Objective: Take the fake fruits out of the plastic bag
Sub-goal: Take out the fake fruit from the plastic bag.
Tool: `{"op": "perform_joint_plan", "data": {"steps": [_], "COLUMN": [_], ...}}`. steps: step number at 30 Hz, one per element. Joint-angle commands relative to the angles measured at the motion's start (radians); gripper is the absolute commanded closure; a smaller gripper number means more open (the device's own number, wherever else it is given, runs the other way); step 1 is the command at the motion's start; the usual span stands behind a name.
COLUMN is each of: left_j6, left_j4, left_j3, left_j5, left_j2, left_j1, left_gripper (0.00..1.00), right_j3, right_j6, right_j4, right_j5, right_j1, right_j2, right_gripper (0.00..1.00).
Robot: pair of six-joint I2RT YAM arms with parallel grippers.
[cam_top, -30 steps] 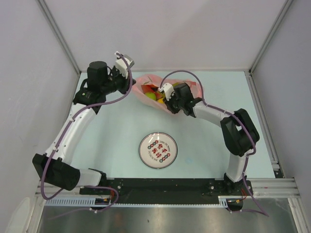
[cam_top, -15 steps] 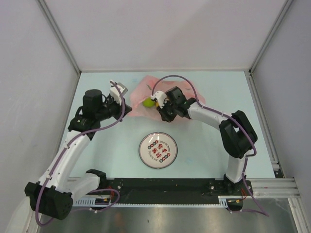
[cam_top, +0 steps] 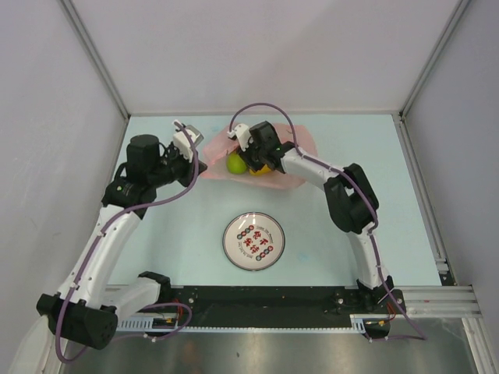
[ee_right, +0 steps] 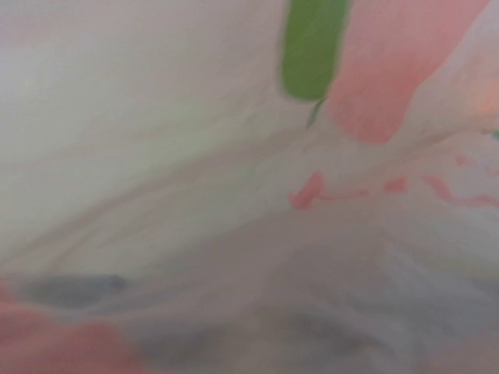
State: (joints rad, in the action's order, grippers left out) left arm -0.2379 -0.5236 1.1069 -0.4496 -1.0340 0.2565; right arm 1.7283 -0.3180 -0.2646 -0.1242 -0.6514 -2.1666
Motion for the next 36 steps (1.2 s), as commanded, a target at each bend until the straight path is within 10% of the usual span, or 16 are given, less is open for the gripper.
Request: {"op": "perform_joint_plan", "data": {"steps": [1, 21, 25, 36], "left_j6": [-0.052, -0.017, 0.002, 0.126], "left_j4": [-0.021, 0.028, 0.059, 0.23], "left_j3": [0.085, 0.139, 0.117, 0.051], "left_j5": [-0.003, -0.044, -0.054, -0.054], "left_j2": [-0.038, -0.127, -0.13, -0.146], "left_j1": [-0.006, -0.025, -0.031, -0.036], "left_gripper": [1.0, 1.0, 1.0, 1.0], "right_j3": [0.141, 0.45, 0.412, 0.195], "right_j6": [-0.03, -0.207, -0.178, -0.259], "right_j4": [0.025, -0.288, -0.251, -0.292], "right_j5": [0.054, -0.074, -0.066, -0.132], "right_j1": [0.029, 0.045, 0.055, 0.026], "right_j2": [-0.07, -0.331, -0.297, 0.071], "right_gripper": [0.69, 0.62, 0.88, 0.96]}}
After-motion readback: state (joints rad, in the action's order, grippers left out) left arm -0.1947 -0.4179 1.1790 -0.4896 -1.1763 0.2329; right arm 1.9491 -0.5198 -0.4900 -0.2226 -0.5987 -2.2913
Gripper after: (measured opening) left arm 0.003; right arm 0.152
